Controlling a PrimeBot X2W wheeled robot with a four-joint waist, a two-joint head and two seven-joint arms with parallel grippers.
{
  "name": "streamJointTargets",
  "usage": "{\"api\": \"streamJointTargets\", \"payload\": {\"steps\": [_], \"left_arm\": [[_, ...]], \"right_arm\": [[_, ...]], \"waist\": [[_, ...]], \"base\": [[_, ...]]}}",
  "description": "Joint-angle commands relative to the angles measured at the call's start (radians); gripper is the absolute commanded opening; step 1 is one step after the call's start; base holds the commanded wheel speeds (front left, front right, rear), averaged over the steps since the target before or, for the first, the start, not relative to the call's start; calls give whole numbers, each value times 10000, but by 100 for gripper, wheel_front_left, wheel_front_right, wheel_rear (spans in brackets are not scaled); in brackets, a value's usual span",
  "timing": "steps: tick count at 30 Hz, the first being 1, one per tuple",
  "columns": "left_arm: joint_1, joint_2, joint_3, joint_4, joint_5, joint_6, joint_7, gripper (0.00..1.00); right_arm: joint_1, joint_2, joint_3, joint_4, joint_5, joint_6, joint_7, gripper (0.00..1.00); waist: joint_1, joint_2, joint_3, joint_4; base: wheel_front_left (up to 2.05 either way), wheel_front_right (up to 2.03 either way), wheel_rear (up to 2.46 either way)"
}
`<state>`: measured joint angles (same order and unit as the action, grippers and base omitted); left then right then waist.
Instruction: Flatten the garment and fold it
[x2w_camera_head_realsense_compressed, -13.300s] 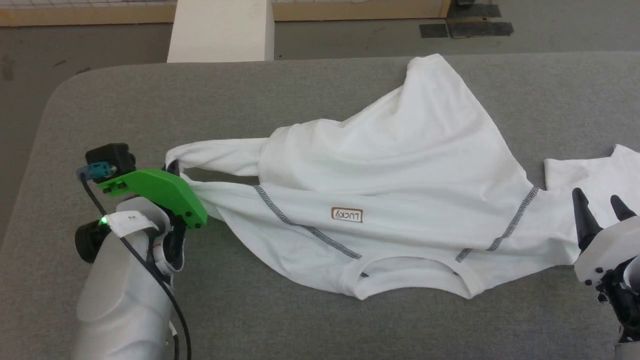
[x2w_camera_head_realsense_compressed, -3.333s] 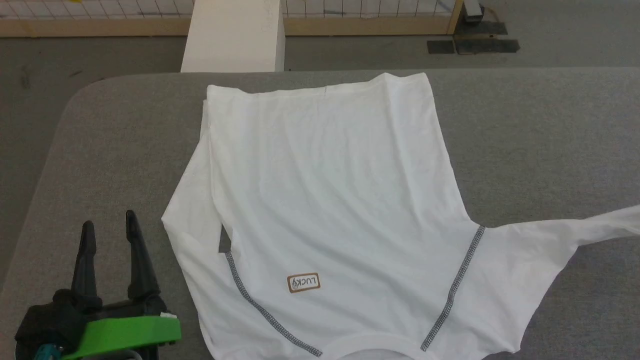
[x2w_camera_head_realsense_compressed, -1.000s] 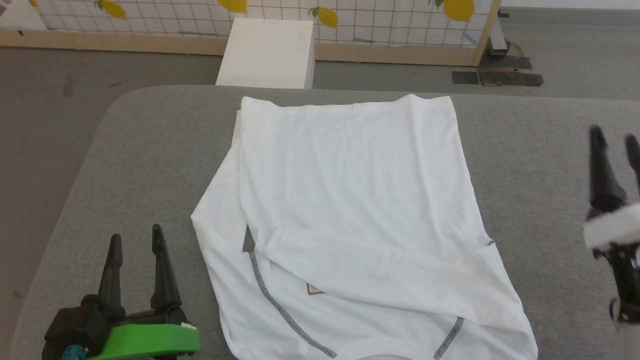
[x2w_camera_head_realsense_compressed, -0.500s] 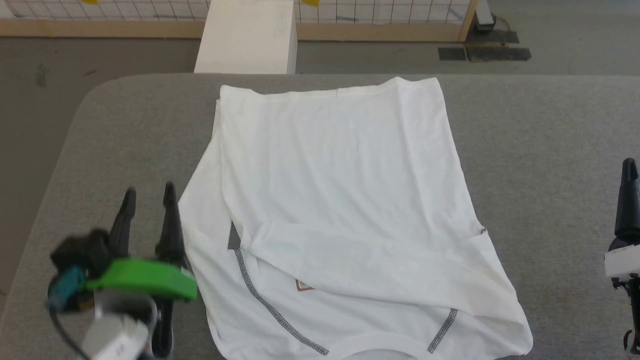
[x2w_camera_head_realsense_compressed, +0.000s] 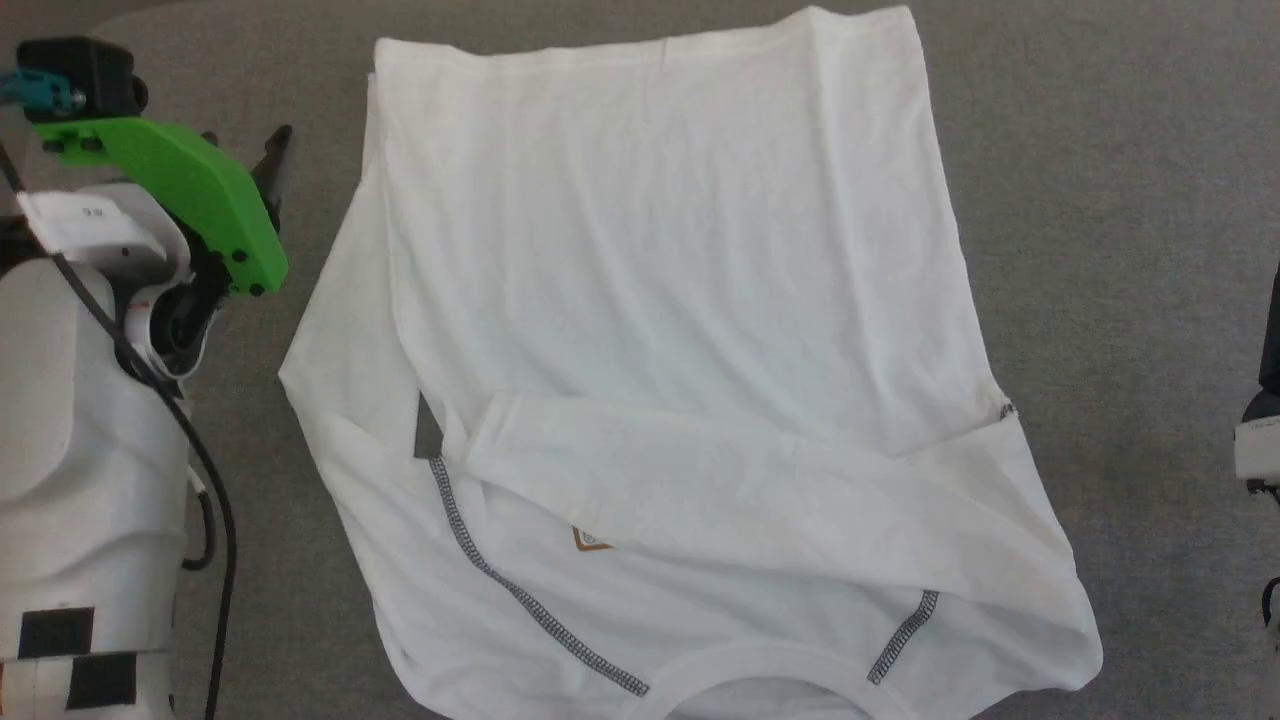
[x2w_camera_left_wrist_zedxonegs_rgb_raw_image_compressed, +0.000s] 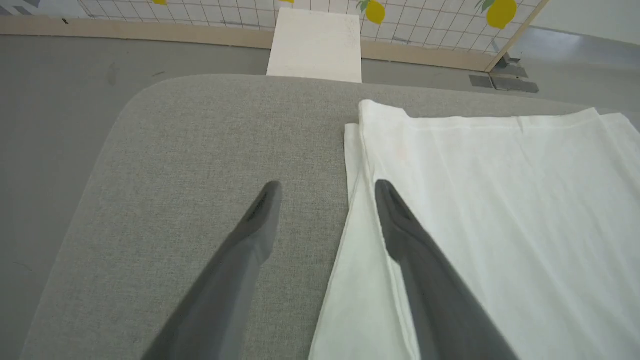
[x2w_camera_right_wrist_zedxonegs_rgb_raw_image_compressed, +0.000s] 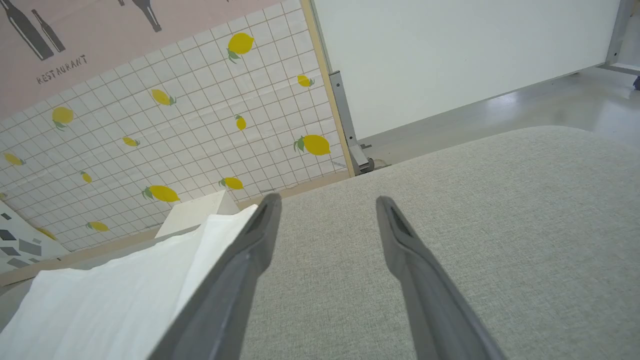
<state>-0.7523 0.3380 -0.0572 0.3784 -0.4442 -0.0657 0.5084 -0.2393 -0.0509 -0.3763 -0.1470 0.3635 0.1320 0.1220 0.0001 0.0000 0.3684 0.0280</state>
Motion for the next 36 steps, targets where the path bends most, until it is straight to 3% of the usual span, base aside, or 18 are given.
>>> {"api": "streamJointTargets", "payload": {"steps": [1,7,19,20,21,27,36], "left_arm": [[-342,97,-115,99,-73,-74,394,100],[-1137,392,-589,343,-7,-127,2009,100],[-1065,564,-1217,550,359,31,2941,100],[-1025,513,-1196,621,232,65,3186,42],[-1018,461,-1145,618,123,99,3274,0],[-925,176,-695,399,-621,193,3349,0],[-649,158,487,263,-988,793,1408,0]], "right_arm": [[-187,6,-6,-46,48,-13,-73,100],[-357,6,1,-48,86,-13,-101,100],[-550,6,-17,45,226,-13,-132,100],[-572,6,12,47,228,-13,-127,100],[-587,6,25,45,226,-13,-124,100],[-623,6,48,102,185,-13,-123,100],[-475,7,135,372,150,-13,-174,100]], "waist": [[-1,0,1124,-299],[-1,0,1701,-430],[-1,0,1980,-434],[-1,0,1978,-433],[-1,0,1977,-427],[-1,0,1845,-348],[-1,0,1141,-80]], "base": [[0,0,0],[0,0,0],[0,0,0],[0,0,0],[0,0,0],[0,0,0],[0,0,0]]}}
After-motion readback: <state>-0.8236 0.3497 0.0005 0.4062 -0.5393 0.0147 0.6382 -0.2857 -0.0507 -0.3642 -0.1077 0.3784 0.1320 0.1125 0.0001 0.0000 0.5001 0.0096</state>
